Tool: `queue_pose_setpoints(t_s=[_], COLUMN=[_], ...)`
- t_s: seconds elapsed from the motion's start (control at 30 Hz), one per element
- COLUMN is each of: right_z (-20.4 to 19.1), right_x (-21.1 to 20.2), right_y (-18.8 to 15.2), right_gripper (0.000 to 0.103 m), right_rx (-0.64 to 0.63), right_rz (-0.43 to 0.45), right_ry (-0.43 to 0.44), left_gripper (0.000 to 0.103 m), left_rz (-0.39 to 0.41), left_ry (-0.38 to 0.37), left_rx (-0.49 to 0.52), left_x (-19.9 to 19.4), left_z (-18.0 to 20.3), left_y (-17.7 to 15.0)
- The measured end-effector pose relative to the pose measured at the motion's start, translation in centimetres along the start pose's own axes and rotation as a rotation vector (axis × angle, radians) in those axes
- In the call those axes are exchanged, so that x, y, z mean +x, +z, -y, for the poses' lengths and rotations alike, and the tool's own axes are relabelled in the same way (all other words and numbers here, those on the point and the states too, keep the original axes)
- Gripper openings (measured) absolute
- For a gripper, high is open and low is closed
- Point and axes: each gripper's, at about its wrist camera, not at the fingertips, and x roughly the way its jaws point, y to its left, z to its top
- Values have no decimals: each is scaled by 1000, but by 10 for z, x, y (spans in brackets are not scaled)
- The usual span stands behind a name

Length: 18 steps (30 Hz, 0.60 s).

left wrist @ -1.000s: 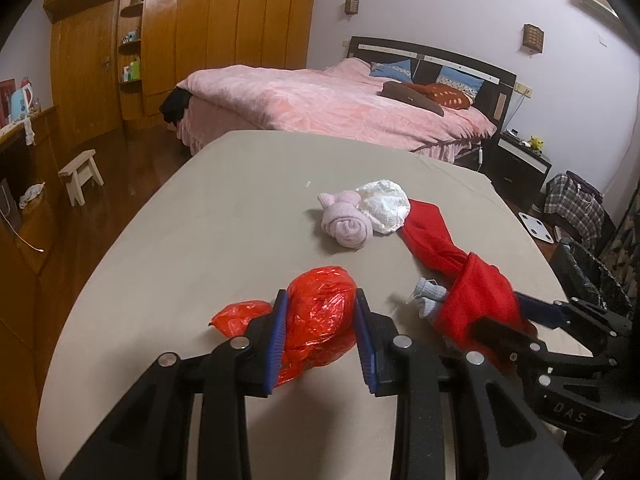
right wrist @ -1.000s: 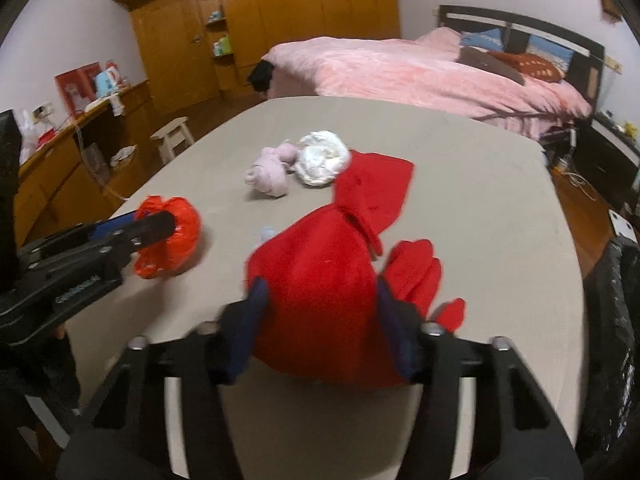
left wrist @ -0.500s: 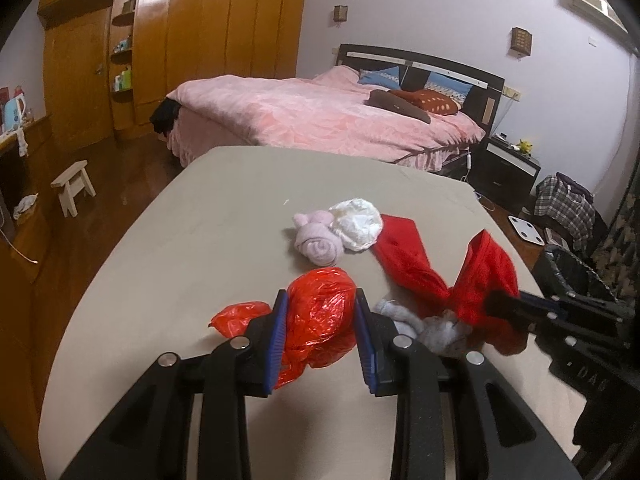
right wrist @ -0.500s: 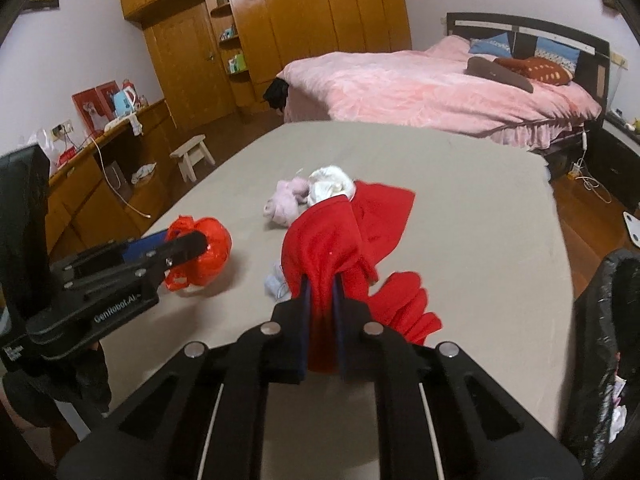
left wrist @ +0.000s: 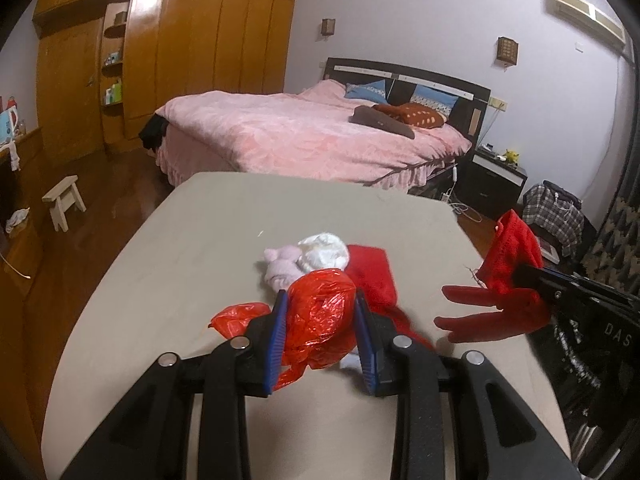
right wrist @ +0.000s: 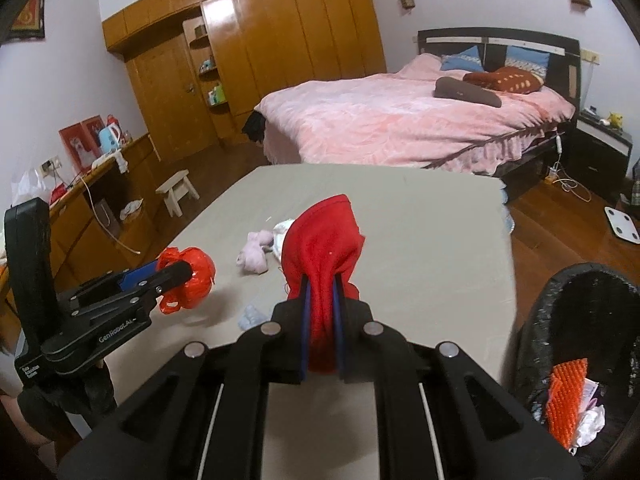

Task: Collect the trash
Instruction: 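Grasp the red cloth with the right tool while the left tool holds the red bag, then carry the red bag and red cloth over the bin and release both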

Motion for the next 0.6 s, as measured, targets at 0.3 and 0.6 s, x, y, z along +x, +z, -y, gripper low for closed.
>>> queue_pose_setpoints(t_s=[0.3, 0.6], right_z=[9, 30], right_x=[-21, -44], right_y=[9, 12], right_gripper=[9, 9], right_rx=[10, 39], right_rz=[39, 77], right_ry=[-16, -62], left_gripper=[32, 32], left_rz=[34, 67], left_ry=[-44, -92], left_rx=[18, 41], left_x=[-6, -9], left_z=[23, 56], left_y=[15, 31])
